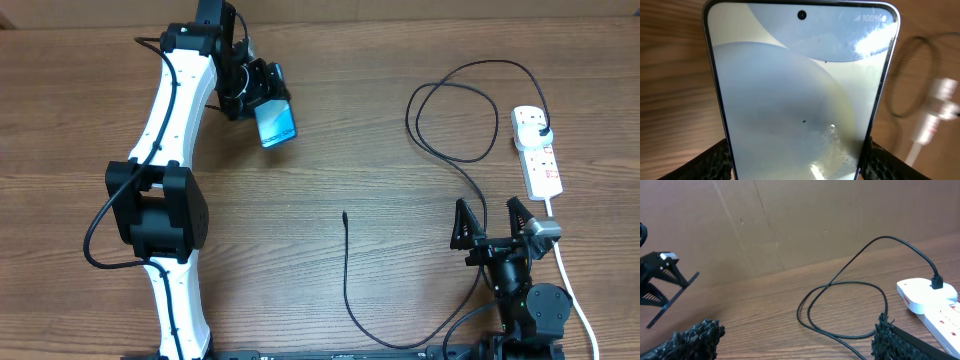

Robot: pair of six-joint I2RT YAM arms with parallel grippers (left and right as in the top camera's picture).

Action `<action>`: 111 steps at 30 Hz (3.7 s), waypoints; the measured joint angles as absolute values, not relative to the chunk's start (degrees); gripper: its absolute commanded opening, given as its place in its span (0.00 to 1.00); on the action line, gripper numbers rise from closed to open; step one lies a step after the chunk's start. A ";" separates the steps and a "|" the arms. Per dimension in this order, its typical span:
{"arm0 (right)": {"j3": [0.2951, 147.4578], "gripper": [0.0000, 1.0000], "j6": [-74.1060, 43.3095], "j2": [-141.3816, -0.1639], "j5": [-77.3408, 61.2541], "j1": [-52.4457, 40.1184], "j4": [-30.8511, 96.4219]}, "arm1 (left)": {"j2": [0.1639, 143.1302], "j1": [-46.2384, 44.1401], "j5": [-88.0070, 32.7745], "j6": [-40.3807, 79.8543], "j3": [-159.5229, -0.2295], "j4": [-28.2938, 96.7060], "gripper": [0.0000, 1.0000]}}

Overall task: Plug charger to phone and switch on socket
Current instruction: 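Lift the phone with the left gripper and tilt it upright, then hold the phone upright with the left gripper, bottom facing right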

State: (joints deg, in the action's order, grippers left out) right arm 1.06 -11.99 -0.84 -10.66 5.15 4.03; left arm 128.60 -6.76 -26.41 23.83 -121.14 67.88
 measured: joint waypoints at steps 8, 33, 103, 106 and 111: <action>1.06 1.00 -11.99 -0.84 -10.68 5.15 4.03 | 128.60 -6.76 -41.69 23.83 -121.14 65.93 0.04; 1.06 1.00 -11.99 -0.84 -10.66 5.15 4.01 | 128.60 -6.76 -71.20 43.99 -121.14 65.73 0.04; 1.06 1.00 -11.99 -0.84 -10.68 5.15 4.05 | 128.60 -7.11 -81.45 52.60 -121.16 66.00 0.04; 1.06 1.00 -12.01 -0.84 -10.66 5.15 4.03 | 128.60 -7.44 -81.43 52.60 -121.16 66.00 0.04; 1.06 1.00 -11.99 -0.84 -10.68 5.15 4.03 | 128.60 -7.53 -81.45 52.60 -121.16 66.00 0.04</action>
State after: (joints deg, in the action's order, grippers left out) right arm 1.06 -11.99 -0.84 -10.68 5.15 4.03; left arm 128.60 -7.53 -81.45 52.60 -121.16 66.00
